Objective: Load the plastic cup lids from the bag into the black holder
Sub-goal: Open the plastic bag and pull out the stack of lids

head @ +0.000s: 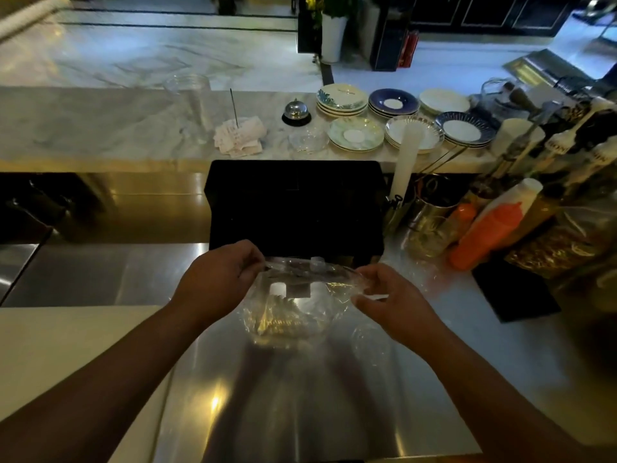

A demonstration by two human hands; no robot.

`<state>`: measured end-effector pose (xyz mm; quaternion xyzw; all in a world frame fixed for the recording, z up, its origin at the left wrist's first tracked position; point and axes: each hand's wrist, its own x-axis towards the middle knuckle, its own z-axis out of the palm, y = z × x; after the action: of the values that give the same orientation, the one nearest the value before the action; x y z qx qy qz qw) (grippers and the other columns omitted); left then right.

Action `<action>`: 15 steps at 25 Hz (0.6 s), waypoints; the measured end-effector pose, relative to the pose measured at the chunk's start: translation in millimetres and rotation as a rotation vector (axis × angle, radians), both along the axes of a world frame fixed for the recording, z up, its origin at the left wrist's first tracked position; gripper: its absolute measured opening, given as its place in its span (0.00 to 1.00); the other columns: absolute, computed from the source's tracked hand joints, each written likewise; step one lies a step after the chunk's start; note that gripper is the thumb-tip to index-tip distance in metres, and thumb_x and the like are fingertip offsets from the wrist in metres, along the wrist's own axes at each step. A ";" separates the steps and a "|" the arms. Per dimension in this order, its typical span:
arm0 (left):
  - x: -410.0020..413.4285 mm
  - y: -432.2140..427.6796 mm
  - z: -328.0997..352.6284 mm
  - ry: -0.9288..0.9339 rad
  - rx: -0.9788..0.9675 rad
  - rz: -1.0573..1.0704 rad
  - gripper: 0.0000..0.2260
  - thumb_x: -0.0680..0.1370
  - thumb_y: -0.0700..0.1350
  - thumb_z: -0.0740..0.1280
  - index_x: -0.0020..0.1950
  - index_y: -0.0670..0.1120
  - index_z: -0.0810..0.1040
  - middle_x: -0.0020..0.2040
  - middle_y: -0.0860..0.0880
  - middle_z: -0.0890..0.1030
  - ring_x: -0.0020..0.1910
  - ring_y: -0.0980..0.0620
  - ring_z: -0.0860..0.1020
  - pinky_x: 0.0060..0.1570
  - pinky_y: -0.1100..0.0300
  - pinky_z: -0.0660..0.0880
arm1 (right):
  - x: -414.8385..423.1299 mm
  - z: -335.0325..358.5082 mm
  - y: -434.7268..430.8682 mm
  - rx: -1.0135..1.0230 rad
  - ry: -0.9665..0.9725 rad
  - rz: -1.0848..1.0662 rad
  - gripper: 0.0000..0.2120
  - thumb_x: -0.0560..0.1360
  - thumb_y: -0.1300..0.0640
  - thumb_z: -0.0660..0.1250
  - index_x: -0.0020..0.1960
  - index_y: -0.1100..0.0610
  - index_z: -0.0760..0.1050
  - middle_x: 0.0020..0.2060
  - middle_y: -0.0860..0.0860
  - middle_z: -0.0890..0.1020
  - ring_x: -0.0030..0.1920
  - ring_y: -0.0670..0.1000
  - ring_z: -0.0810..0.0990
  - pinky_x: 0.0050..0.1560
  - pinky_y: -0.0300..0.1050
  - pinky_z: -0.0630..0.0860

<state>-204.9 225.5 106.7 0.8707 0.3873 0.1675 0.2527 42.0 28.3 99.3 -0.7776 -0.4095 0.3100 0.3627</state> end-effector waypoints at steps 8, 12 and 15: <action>9.9 -3.8 -15.8 0.070 0.489 0.114 0.20 0.75 0.50 0.71 0.66 0.47 0.76 0.61 0.43 0.80 0.57 0.42 0.77 0.54 0.47 0.73 | -6.2 -35.9 36.3 0.076 0.164 -0.005 0.09 0.81 0.47 0.66 0.48 0.49 0.81 0.40 0.58 0.83 0.34 0.44 0.77 0.39 0.41 0.75; 29.9 -20.4 -15.0 0.067 0.792 -0.223 0.17 0.76 0.52 0.70 0.63 0.48 0.76 0.60 0.45 0.75 0.56 0.42 0.74 0.54 0.48 0.69 | -10.5 -32.6 52.1 0.143 0.138 0.024 0.08 0.81 0.49 0.66 0.44 0.48 0.80 0.39 0.54 0.83 0.38 0.51 0.81 0.37 0.35 0.75; 53.3 -28.4 -11.8 0.117 0.605 -0.250 0.21 0.75 0.60 0.72 0.61 0.48 0.78 0.55 0.46 0.80 0.52 0.45 0.78 0.50 0.49 0.74 | -11.9 -28.9 57.1 0.172 0.145 0.064 0.08 0.80 0.48 0.67 0.43 0.47 0.79 0.35 0.51 0.82 0.31 0.47 0.78 0.32 0.35 0.73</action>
<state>-151.6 197.1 94.9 0.9551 0.2241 0.1925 -0.0215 30.1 85.4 70.3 -0.7057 -0.4320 0.3403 0.4467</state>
